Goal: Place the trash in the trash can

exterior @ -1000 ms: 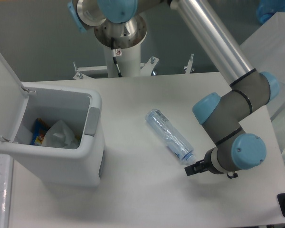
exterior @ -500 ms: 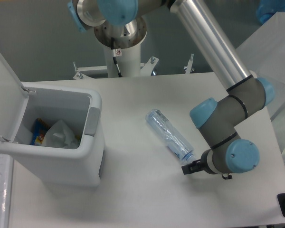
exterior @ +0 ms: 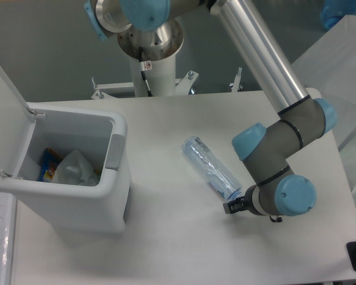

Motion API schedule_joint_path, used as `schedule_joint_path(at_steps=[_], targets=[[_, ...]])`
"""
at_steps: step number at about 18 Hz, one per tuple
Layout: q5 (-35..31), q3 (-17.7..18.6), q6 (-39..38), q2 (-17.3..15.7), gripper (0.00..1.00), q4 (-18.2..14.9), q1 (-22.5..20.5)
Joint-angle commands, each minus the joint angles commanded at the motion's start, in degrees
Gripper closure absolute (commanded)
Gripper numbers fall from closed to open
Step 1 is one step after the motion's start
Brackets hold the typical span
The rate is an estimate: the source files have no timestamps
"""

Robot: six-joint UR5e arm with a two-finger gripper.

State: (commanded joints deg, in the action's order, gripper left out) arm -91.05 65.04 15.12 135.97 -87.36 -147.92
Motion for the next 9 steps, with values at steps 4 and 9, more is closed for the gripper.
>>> schedule_joint_path(at_steps=[4,9], targets=[[-0.09,0.00,-0.17,0.00,0.78,0.09,0.00],[-0.09,0.00,-0.88,0.18,0.95,0.09,0.00]])
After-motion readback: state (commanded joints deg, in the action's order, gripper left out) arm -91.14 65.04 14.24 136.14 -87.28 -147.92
